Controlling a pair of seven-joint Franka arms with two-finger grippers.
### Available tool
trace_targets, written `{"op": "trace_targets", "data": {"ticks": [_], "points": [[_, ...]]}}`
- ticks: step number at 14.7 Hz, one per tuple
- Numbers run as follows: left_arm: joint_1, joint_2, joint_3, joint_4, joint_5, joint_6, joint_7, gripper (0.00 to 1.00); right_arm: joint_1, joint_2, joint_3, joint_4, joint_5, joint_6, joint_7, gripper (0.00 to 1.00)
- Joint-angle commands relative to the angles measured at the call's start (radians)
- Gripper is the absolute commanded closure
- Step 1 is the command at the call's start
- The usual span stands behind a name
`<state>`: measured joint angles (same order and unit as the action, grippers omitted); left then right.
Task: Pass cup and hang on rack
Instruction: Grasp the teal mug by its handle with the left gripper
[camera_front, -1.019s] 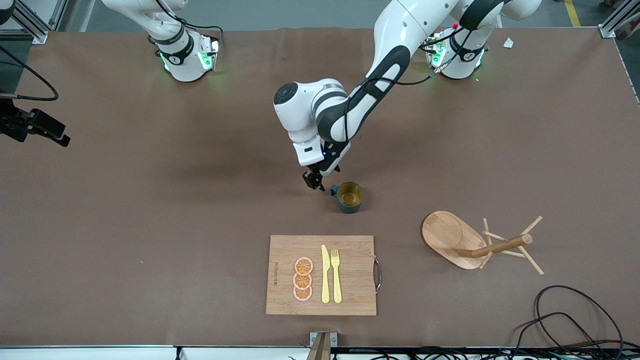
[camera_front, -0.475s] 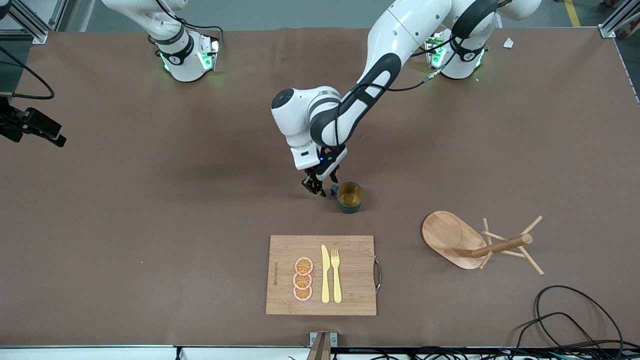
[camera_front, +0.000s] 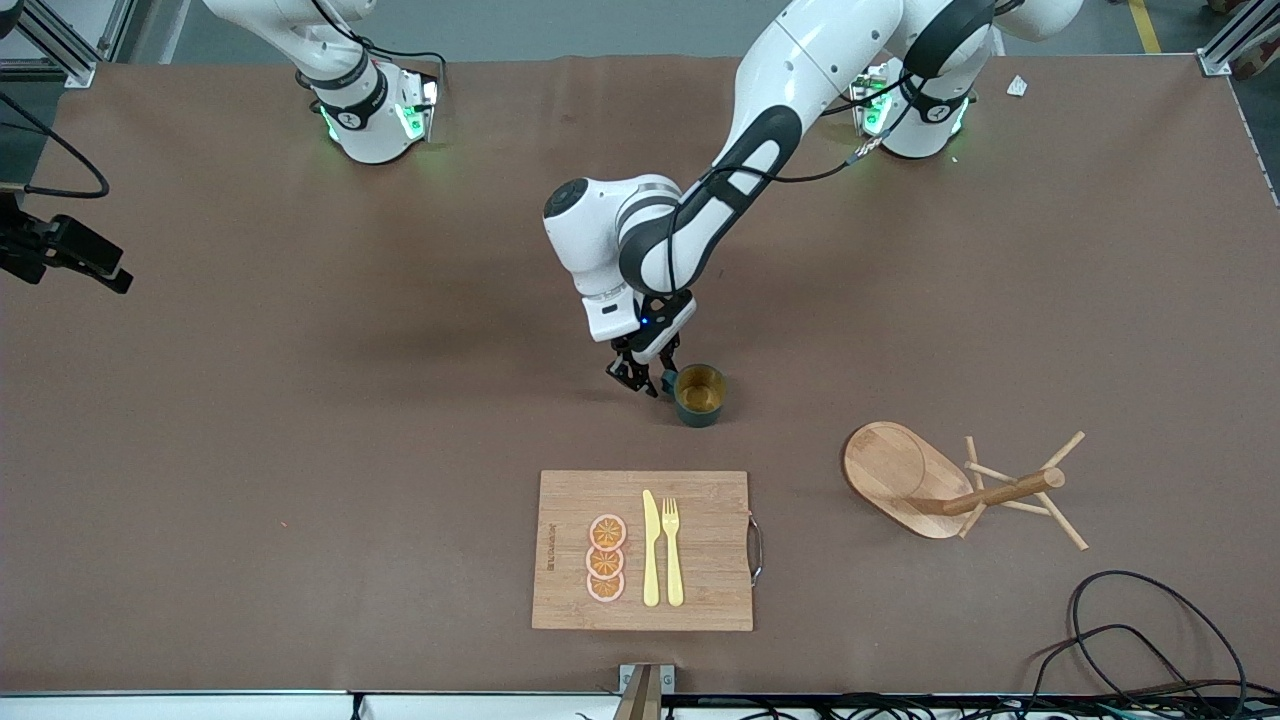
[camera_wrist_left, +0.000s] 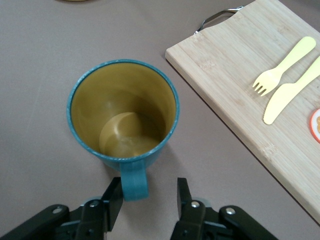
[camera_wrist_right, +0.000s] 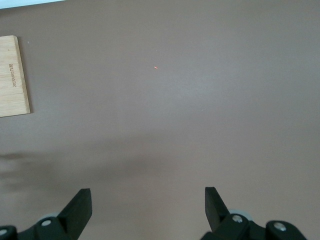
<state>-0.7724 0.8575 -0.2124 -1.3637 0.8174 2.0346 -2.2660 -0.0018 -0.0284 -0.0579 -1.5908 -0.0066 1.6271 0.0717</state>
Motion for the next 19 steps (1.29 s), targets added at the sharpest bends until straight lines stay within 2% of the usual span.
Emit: {"op": "trace_targets", "data": {"ticks": [1, 3, 8, 9, 13, 16, 19], "points": [[-0.005, 0.009, 0.005, 0.02, 0.02, -0.02, 0.02, 0.56, 0.002, -0.021, 0.003, -0.009, -0.012, -0.004, 0.003, 0.0], [-0.005, 0.008, 0.005, 0.02, 0.02, -0.046, 0.034, 0.64, 0.003, -0.021, 0.004, -0.009, -0.012, -0.004, 0.003, 0.0], [-0.004, 0.001, 0.002, 0.023, 0.005, -0.077, 0.077, 0.95, 0.002, -0.021, 0.004, -0.009, -0.01, -0.004, 0.002, 0.0], [-0.001, -0.003, 0.002, 0.026, 0.002, -0.077, 0.1, 0.99, 0.002, -0.022, 0.004, -0.009, -0.012, -0.004, 0.002, 0.0], [0.044, -0.055, -0.011, 0.035, -0.062, -0.077, 0.184, 1.0, 0.002, -0.022, 0.004, -0.009, -0.012, -0.001, 0.003, 0.0], [0.093, -0.139, -0.013, 0.047, -0.177, -0.076, 0.269, 1.0, 0.003, -0.021, 0.004, -0.009, -0.012, 0.0, 0.003, 0.0], [0.191, -0.25, -0.015, 0.046, -0.373, -0.065, 0.428, 1.0, 0.002, -0.021, 0.004, -0.009, -0.012, 0.002, 0.003, 0.0]]}}
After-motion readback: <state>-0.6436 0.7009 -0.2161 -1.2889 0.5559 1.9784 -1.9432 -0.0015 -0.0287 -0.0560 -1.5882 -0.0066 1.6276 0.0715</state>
